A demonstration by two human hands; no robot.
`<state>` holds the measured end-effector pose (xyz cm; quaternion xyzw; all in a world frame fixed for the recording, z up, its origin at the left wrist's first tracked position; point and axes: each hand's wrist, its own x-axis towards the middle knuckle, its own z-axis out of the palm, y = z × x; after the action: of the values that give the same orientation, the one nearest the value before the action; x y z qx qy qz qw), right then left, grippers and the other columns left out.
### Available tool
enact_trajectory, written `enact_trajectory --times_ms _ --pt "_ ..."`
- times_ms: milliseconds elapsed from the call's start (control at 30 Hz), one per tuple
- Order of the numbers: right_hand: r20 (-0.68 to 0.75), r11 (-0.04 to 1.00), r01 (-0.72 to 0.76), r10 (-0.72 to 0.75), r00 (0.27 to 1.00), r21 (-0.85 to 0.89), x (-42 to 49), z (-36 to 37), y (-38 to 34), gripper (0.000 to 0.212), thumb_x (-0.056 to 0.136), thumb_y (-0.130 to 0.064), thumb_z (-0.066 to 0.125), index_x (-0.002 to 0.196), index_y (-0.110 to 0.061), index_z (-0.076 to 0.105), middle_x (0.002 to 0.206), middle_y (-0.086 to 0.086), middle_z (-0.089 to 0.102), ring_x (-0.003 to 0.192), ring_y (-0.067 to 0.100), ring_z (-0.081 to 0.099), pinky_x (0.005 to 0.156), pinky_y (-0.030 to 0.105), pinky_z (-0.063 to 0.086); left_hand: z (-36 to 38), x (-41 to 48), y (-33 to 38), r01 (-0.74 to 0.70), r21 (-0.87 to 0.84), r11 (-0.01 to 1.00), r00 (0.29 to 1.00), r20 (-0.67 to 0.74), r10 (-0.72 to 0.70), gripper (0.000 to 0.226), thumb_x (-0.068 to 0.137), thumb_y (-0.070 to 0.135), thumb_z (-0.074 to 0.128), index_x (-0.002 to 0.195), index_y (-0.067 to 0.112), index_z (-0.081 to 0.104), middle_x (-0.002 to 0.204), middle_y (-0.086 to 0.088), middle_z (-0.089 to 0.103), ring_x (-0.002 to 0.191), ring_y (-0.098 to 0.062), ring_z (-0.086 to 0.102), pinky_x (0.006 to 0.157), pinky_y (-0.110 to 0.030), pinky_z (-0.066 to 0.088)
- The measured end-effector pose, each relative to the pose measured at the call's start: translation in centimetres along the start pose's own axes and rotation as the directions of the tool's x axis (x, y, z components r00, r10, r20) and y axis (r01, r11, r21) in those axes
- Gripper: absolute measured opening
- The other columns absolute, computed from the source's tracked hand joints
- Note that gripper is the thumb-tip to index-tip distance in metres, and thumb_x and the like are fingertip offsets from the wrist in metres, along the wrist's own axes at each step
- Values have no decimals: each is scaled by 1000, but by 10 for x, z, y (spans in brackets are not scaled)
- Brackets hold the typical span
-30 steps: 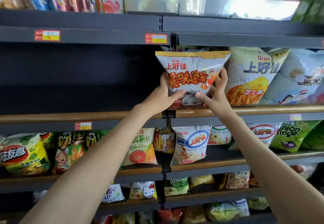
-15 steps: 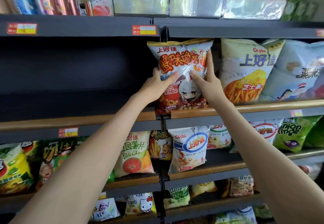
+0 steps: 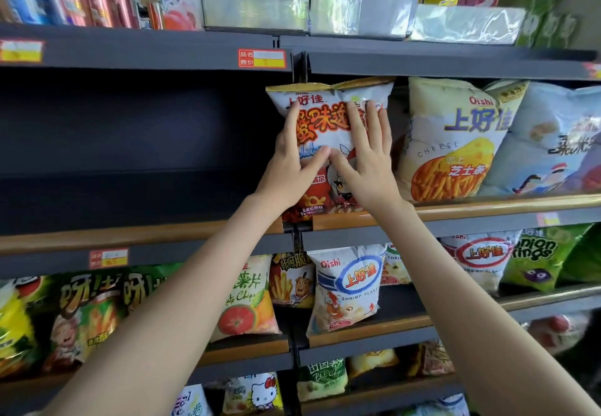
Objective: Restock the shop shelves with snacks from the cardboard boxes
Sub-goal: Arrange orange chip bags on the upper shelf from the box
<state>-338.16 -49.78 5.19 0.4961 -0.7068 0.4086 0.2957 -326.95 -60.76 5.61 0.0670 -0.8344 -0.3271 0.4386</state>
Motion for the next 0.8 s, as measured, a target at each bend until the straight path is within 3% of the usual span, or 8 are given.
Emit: enact_trajectory --times_ms 133,267,467,567,633,700,800 --pt "-37 1000 13 -13 999 -3 -2 6 -1 68 94 -48 36 153 -17 24 161 13 10 148 31 -1 119 42 4 1 1 -3 36 27 999 999 -22 -36 73 98 40 47 151 33 -3 152 -10 25 122 -15 47 94 -30 47" --pt "-32 1000 -23 24 999 12 4 4 -2 66 92 -51 34 151 -22 28 160 8 16 146 28 6 117 42 11 -4 12 -1 98 87 991 995 -44 -95 58 101 47 32 150 35 4 150 -11 32 118 -25 53 87 -30 43" --pt "-35 990 -121 124 992 70 21 -1 -3 66 91 -55 26 150 -26 30 158 8 18 142 26 9 114 39 11 -4 32 5 116 197 973 993 -48 -109 61 99 52 33 150 38 3 150 -12 34 118 -30 54 82 -28 42" --pt "-24 975 -135 142 990 178 19 -1 -5 62 94 -49 35 151 -26 26 161 10 8 147 21 0 119 47 4 -1 30 3 87 53 995 996 12 -88 72 95 50 45 150 38 0 155 -11 22 130 -26 44 94 -27 38" --pt "11 961 -129 131 991 245 12 -2 -2 67 93 -49 42 153 -30 19 162 6 0 149 14 -7 120 50 8 -4 22 -1 67 -128 990 994 90 -56 91 87 47 61 150 40 -5 157 -6 16 136 -16 36 101 -24 35" --pt "65 955 -116 102 993 274 3 -5 4 78 89 -50 51 154 -33 11 162 1 -8 147 4 -11 121 41 13 -9 13 -6 98 -249 964 980 191 -50 105 85 35 70 147 43 -14 159 3 9 139 -6 30 105 -20 35" --pt "158 949 -72 23 987 308 -8 -10 15 100 84 -45 70 154 -29 1 161 1 -16 142 -6 -13 112 13 16 -12 4 -20 160 -171 972 936 339 -95 124 81 26 75 141 41 -32 157 12 7 139 -4 29 111 -29 34"
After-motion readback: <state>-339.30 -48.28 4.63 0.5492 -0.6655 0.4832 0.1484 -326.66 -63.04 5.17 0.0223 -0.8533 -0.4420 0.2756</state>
